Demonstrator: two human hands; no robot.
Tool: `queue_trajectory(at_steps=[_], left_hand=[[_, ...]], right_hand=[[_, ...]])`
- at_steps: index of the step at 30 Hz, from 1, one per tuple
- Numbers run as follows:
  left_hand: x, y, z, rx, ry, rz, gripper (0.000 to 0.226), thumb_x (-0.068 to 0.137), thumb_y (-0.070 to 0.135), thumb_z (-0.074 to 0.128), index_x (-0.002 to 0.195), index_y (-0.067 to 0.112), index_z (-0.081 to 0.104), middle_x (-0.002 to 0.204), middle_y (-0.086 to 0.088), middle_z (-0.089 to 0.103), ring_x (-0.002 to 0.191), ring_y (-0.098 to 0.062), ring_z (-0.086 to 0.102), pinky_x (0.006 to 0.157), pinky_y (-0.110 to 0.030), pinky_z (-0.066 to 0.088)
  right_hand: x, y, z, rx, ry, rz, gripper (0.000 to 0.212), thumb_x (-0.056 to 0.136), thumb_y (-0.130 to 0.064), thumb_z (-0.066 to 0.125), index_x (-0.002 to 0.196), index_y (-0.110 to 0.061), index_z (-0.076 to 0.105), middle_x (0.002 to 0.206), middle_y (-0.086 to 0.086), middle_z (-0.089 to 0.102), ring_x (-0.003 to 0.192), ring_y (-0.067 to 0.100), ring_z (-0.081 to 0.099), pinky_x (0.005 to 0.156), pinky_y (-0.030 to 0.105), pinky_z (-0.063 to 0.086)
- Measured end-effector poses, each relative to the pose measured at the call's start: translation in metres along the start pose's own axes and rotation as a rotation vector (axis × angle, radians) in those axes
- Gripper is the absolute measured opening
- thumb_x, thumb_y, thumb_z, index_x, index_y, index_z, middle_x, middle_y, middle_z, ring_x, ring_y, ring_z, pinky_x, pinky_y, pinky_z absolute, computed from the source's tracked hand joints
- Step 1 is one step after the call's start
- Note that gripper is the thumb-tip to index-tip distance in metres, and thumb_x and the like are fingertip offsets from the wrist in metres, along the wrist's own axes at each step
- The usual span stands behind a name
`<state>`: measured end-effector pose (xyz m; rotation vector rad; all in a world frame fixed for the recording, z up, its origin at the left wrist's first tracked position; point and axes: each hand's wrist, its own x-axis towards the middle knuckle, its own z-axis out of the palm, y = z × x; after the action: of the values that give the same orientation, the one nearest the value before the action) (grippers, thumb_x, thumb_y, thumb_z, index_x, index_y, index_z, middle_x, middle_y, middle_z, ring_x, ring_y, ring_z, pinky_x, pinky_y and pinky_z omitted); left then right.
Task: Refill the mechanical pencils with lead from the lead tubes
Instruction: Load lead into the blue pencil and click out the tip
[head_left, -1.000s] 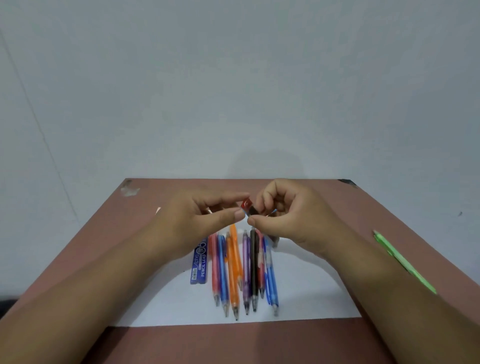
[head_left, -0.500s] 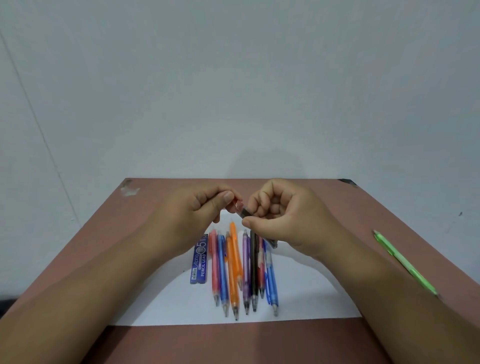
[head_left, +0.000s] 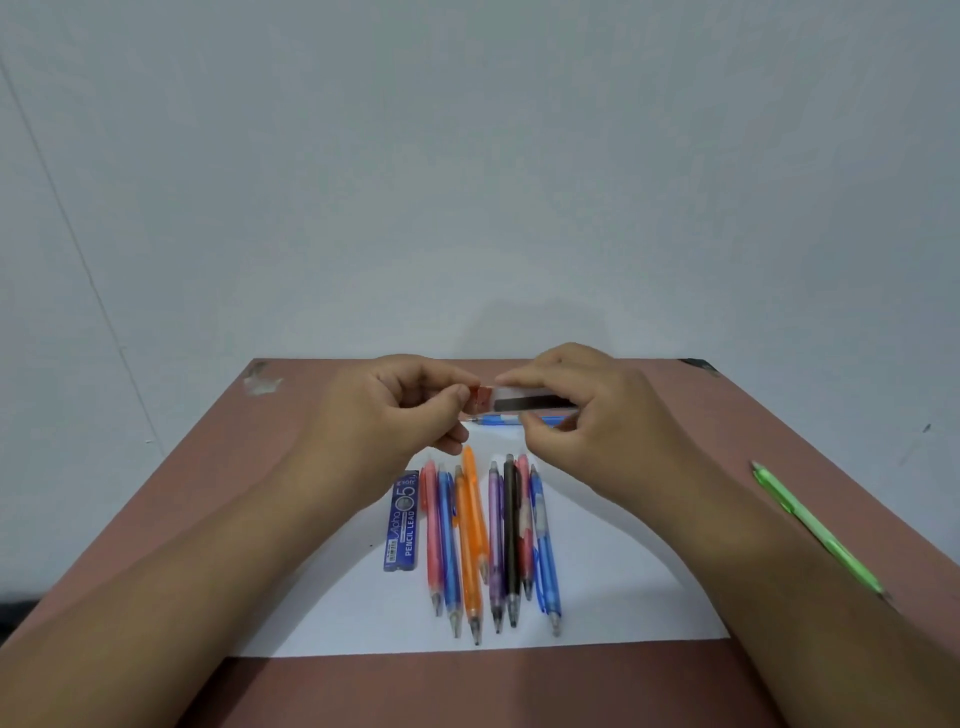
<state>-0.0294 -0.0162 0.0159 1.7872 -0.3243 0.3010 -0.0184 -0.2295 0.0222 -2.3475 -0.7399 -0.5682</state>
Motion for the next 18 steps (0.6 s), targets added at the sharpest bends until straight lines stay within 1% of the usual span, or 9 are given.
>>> queue_trajectory(at_steps=[2,4,6,8,9,10,12,14,18], left_hand=[[0.000,0.001,0.002,-0.055,0.005,-0.068,0.013,0.094,0.007,0.065,0.094,0.014,0.076,0.079,-0.008,0.077,0.068,-0.020,0.073,0.069,-0.033,0.063],[0.000,0.000,0.004,-0.095,0.002,-0.121,0.010,0.094,0.009,0.066,0.097,0.012,0.075,0.081,-0.009,0.077,0.073,-0.022,0.074,0.073,-0.036,0.063],[0.000,-0.001,0.004,-0.119,0.006,-0.163,0.011,0.095,0.012,0.065,0.101,0.011,0.075,0.083,-0.010,0.078,0.077,-0.024,0.075,0.077,-0.038,0.063],[0.000,-0.001,0.004,-0.162,0.002,-0.198,0.012,0.095,0.011,0.065,0.102,0.011,0.074,0.085,-0.011,0.078,0.078,-0.023,0.076,0.076,-0.034,0.063],[0.000,0.000,0.004,-0.195,-0.010,-0.216,0.013,0.095,0.010,0.064,0.104,0.010,0.074,0.086,-0.013,0.078,0.077,-0.023,0.076,0.075,-0.032,0.064],[0.000,0.001,0.005,-0.233,-0.028,-0.238,0.015,0.096,0.010,0.064,0.107,0.011,0.073,0.088,-0.015,0.077,0.077,-0.022,0.075,0.073,-0.030,0.064],[-0.001,0.003,0.006,-0.286,-0.072,-0.276,0.019,0.096,0.008,0.062,0.113,0.012,0.071,0.093,-0.015,0.077,0.079,-0.023,0.075,0.072,-0.028,0.063],[-0.002,0.004,0.008,-0.278,-0.104,-0.282,0.020,0.098,0.006,0.060,0.112,0.010,0.072,0.095,-0.014,0.077,0.079,-0.023,0.076,0.071,-0.026,0.063],[-0.003,0.004,0.010,-0.254,-0.140,-0.303,0.018,0.099,0.004,0.058,0.109,0.007,0.072,0.095,-0.013,0.078,0.080,-0.023,0.076,0.070,-0.025,0.063]], right_hand=[[0.001,0.003,0.001,-0.061,0.012,-0.011,0.041,0.093,-0.017,0.067,0.129,-0.034,0.067,0.107,-0.016,0.057,0.103,0.009,0.057,0.077,0.023,0.055],[0.002,0.005,0.003,-0.123,0.021,-0.033,0.040,0.095,-0.020,0.066,0.134,-0.033,0.065,0.110,-0.015,0.058,0.103,0.009,0.056,0.079,0.023,0.054],[0.003,0.007,0.006,-0.176,0.016,-0.065,0.038,0.098,-0.024,0.065,0.135,-0.031,0.064,0.115,-0.013,0.062,0.105,0.007,0.055,0.083,0.019,0.049],[0.005,0.008,0.007,-0.215,0.005,-0.092,0.037,0.099,-0.026,0.062,0.136,-0.028,0.064,0.120,-0.011,0.065,0.108,0.007,0.053,0.087,0.013,0.039],[0.005,0.009,0.007,-0.225,0.005,-0.105,0.036,0.099,-0.024,0.062,0.135,-0.028,0.064,0.123,-0.009,0.066,0.110,0.008,0.051,0.089,0.012,0.037],[0.005,0.010,0.007,-0.238,0.010,-0.121,0.037,0.098,-0.020,0.064,0.134,-0.028,0.065,0.124,-0.009,0.067,0.112,0.011,0.051,0.091,0.015,0.038],[0.004,0.012,0.008,-0.296,0.030,-0.152,0.043,0.093,-0.011,0.069,0.132,-0.030,0.067,0.127,-0.008,0.068,0.117,0.020,0.054,0.095,0.030,0.048],[0.004,0.012,0.008,-0.336,0.030,-0.162,0.052,0.088,-0.003,0.074,0.130,-0.034,0.066,0.128,-0.009,0.067,0.118,0.024,0.057,0.093,0.041,0.054],[0.005,0.010,0.007,-0.354,0.009,-0.163,0.060,0.084,0.002,0.075,0.131,-0.035,0.065,0.128,-0.010,0.063,0.113,0.020,0.054,0.081,0.043,0.058]])
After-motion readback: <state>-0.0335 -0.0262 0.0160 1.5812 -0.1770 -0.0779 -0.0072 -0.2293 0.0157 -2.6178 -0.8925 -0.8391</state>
